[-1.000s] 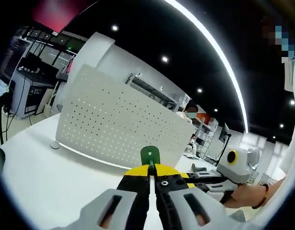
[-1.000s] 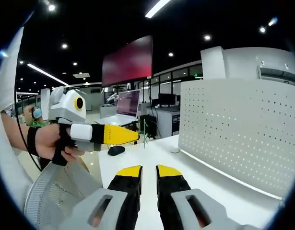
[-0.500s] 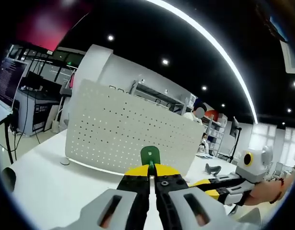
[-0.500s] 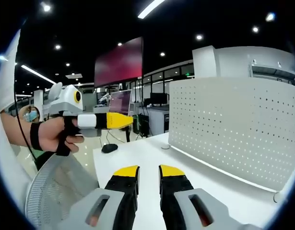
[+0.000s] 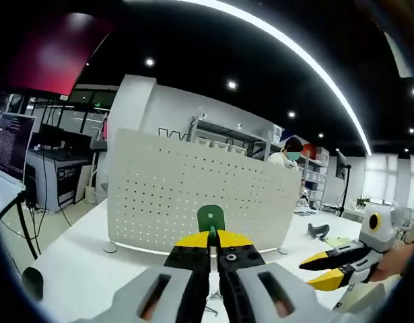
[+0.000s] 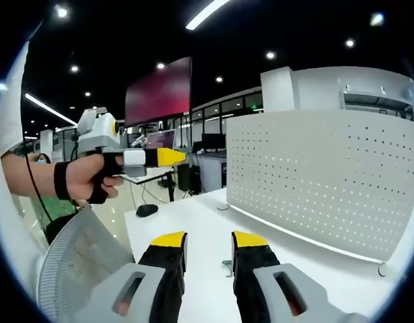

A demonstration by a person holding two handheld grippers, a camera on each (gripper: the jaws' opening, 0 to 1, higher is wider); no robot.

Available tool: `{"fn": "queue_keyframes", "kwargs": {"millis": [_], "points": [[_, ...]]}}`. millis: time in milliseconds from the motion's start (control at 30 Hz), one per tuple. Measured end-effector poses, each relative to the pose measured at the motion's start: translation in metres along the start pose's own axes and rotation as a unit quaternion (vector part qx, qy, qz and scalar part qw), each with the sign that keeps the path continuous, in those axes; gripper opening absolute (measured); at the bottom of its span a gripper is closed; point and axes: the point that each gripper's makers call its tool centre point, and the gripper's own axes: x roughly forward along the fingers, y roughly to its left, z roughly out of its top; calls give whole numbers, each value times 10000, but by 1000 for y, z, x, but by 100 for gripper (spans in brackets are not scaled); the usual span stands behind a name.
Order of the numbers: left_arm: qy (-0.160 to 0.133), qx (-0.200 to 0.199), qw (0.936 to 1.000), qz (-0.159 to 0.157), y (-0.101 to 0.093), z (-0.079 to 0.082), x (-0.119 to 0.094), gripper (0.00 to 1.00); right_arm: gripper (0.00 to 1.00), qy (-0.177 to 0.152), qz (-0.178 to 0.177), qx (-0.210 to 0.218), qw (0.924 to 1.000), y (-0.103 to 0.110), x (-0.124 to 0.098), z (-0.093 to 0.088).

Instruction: Insert the hook assembly into the mounting plate slot until the hook locks in place.

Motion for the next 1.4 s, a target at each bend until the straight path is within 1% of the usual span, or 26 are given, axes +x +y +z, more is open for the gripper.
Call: {"fn": "queue_keyframes", "kwargs": {"millis": [133, 200, 267, 333, 367, 400, 467, 500, 567, 667, 733, 767, 833, 933, 1000, 1067, 1133, 1200, 1267, 1300, 1333, 1400], "points": [[-6, 104, 9999, 13, 5, 5, 6, 2, 37, 19, -58, 44, 10000, -1, -3, -1], [-75, 331, 9994, 5, 9, 8, 9, 2, 39, 33, -90, 40, 9999, -1, -5, -3], [-127, 319, 9994, 2, 11, 12, 11, 2, 42, 24, -177, 47, 9998, -4, -7, -6], [-120, 385, 9992, 25, 13, 14, 14, 2, 47, 34, -233, 108, 9997, -6, -8, -7], [-79, 627, 9980, 78, 16, 15, 16, 2, 47, 45, -260, 143, 9995, -7, -9, -8], [-84, 613, 9980, 93, 16, 16, 17, 2, 47, 43, -272, 165, 9995, -7, -9, -9], [-183, 480, 9986, 87, 19, 21, 20, 2, 47, 25, -301, 169, 9994, -8, -10, -8], [-177, 428, 9989, 89, 20, 21, 21, 2, 47, 24, -313, 173, 9994, -8, -10, -8], [-118, 500, 9986, 146, 23, 21, 24, 2, 47, 15, -292, 177, 9994, -6, -9, -8], [-154, 526, 9983, 198, 30, 25, 28, 2, 48, 37, -264, 159, 9995, -4, -6, -8], [-142, 607, 9976, 290, 36, 27, 30, 2, 49, 7, -274, 138, 9995, -4, -6, -6], [-147, 604, 9976, 304, 37, 28, 30, 2, 51, -22, -260, 129, 9996, -4, -5, -5], [-145, 556, 9977, 364, 44, 30, 32, 2, 54, 23, -247, 71, 9997, -3, -4, -7], [-167, 656, 9968, 416, 52, 34, 36, 2, 58, 19, -276, 55, 9996, -4, -4, -7], [-199, 876, 9949, 464, 58, 38, 38, 2, 58, 23, -308, 67, 9995, -5, -5, -8], [-216, 829, 9950, 506, 62, 42, 40, 2, 58, 80, -308, 113, 9994, -5, -5, -11], [-216, 951, 9937, 553, 67, 44, 43, 2, 58, 116, -306, 96, 9994, -4, -5, -13], [-236, 970, 9934, 571, 69, 46, 45, 2, 57, 136, -285, 103, 9994, -4, -5, -13], [-233, 961, 9933, 602, 74, 48, 50, 2, 57, 91, -264, 105, 9996, -3, -4, -11], [-182, 984, 9929, 635, 74, 48, 50, 2, 57, 78, -269, 93, 9996, -3, -4, -10], [-210, 1042, 9924, 616, 72, 49, 52, 2, 58, 68, -288, 83, 9995, -3, -3, -10], [-228, 1025, 9928, 576, 71, 51, 55, 2, 58, 77, -284, 80, 9995, -2, -3, -10]]}}
